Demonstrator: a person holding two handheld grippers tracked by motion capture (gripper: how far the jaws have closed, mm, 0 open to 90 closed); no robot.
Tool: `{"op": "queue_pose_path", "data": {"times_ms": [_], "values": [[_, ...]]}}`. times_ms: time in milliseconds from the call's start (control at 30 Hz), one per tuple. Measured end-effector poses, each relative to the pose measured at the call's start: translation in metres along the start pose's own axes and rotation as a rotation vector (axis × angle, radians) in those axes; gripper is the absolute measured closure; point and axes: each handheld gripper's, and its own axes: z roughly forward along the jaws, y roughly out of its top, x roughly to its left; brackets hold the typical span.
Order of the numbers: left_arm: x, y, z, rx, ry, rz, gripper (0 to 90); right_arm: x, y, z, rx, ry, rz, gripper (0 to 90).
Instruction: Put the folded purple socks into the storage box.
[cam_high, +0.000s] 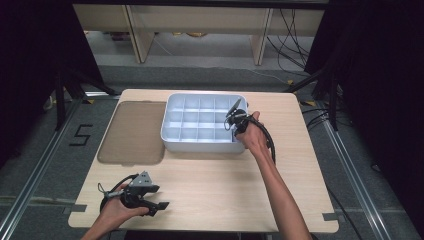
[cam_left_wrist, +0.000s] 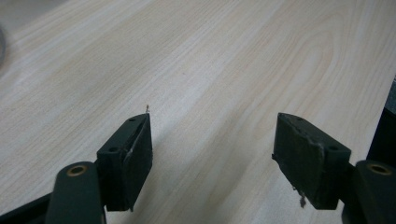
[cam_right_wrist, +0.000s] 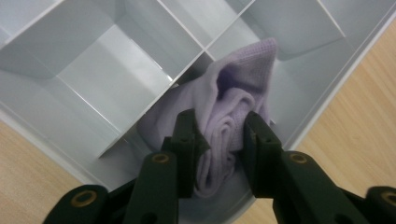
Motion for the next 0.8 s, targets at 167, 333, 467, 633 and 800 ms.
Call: {"op": "queue_pose_path", "data": {"times_ms": [167, 333, 467, 633, 800], "values": [[-0.001, 0.0, 0.0, -0.003, -0.003, -0.006, 28.1, -0.002, -0.001, -0.008, -0.058, 0.032, 0.039, 59.2], [-0.001, 0.0, 0.0, -0.002, -0.003, -0.006, 28.1, -0.009, 0.003, -0.031, -0.128, 0.072, 0.096, 60.0], [-0.001, 0.0, 0.001, 0.011, 0.002, -0.001, 28.1, -0.015, 0.005, -0.037, -0.145, 0.081, 0.109, 71.3], [-0.001, 0.0, 0.001, 0.004, -0.003, 0.002, 28.1, -0.018, 0.006, -0.028, -0.119, 0.093, 0.118, 78.2], [-0.002, 0.0, 0.001, 0.003, -0.004, 0.003, 28.1, -0.01, 0.006, -0.007, -0.048, 0.108, 0.088, 81.6]]}}
